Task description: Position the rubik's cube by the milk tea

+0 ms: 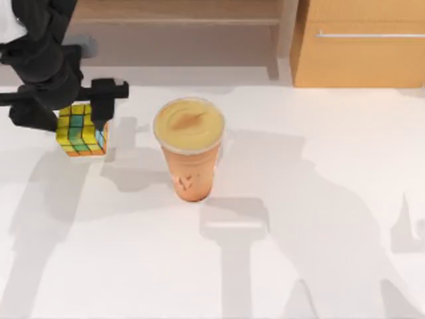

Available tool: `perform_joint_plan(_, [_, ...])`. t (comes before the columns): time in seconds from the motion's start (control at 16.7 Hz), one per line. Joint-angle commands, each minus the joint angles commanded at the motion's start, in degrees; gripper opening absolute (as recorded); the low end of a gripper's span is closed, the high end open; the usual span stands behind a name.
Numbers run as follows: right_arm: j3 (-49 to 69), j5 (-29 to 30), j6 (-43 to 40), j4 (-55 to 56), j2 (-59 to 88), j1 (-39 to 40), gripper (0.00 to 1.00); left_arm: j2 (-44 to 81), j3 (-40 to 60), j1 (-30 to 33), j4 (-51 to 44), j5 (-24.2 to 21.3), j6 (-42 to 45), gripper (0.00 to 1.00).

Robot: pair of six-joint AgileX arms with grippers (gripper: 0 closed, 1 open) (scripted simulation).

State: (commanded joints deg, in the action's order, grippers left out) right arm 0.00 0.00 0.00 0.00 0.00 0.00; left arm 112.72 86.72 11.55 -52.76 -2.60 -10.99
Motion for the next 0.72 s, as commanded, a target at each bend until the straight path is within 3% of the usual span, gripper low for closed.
perform_joint_plan(0.3, [0.00, 0.00, 0.00, 0.00, 0.00, 0.00, 1.00, 2.08, 1.23, 2.23, -9.13, 2.01, -2.39, 0.00])
perform_joint_plan(0.72, [0.00, 0.00, 0.00, 0.00, 0.00, 0.00, 1.00, 2.17, 1.44, 3.07, -10.31, 2.45, -2.29, 0.00])
